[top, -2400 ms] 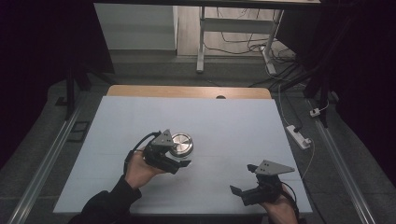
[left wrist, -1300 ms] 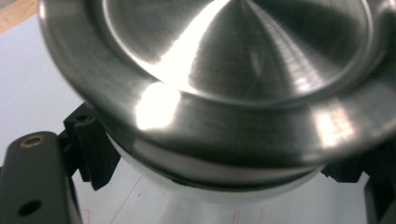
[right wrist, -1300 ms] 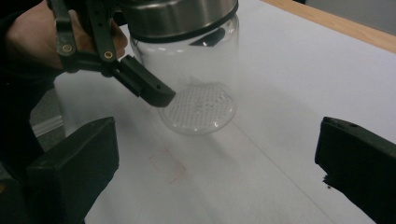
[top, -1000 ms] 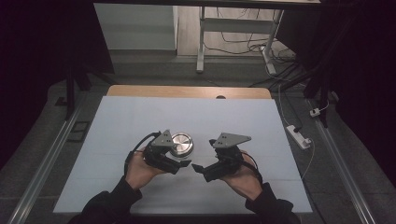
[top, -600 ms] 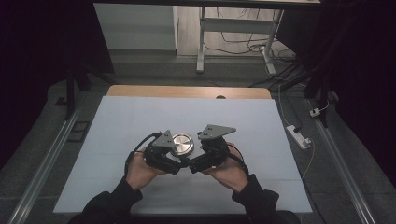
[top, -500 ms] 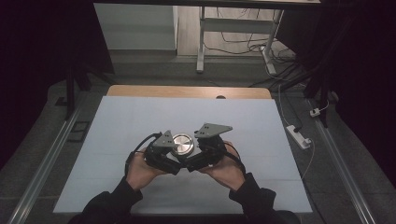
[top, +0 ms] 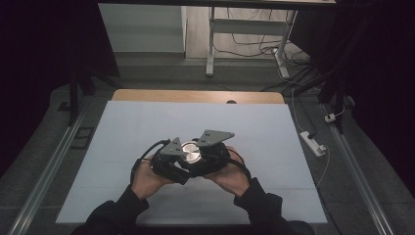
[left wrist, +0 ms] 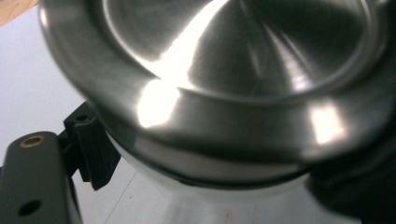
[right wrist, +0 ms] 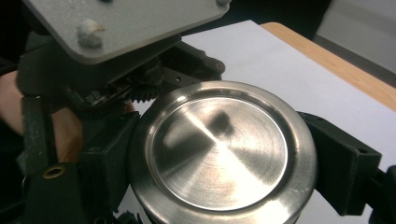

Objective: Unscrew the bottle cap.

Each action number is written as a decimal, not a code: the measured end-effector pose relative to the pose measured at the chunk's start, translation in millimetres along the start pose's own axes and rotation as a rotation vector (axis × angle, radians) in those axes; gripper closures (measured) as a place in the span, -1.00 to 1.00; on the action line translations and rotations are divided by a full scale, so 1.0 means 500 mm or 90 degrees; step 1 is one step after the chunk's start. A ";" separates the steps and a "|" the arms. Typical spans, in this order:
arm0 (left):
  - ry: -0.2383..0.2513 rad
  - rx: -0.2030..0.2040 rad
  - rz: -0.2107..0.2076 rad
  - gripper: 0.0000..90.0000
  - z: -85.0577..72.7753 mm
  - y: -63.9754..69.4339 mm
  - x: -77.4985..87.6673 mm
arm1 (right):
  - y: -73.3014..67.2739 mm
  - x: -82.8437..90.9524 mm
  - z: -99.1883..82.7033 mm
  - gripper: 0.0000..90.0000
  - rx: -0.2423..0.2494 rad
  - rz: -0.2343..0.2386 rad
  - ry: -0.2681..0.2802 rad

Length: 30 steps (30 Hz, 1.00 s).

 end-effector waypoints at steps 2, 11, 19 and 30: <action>0.007 0.000 -0.013 -0.65 0.001 0.001 0.001 | 0.003 0.003 0.001 -0.60 0.005 0.017 0.003; 0.010 -0.052 -0.094 -0.65 0.002 0.011 0.008 | 0.031 0.019 -0.007 -0.61 0.055 0.197 0.027; 0.013 -0.040 -0.087 -0.65 0.000 0.012 0.003 | 0.041 0.024 -0.008 -1.00 0.032 0.206 0.037; 0.004 0.019 0.000 -0.65 -0.005 -0.005 0.003 | 0.001 0.030 0.006 -0.93 -0.008 -0.001 0.009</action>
Point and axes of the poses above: each handheld gripper's, and its own axes: x roughly backward along the jaws, z roughly out of its top, y roughly to its right, the point moved 2 cm from there along -x, roughly forward along the jaws, and after that the axes turned 1 degree about -z, right-handed, at the moved point
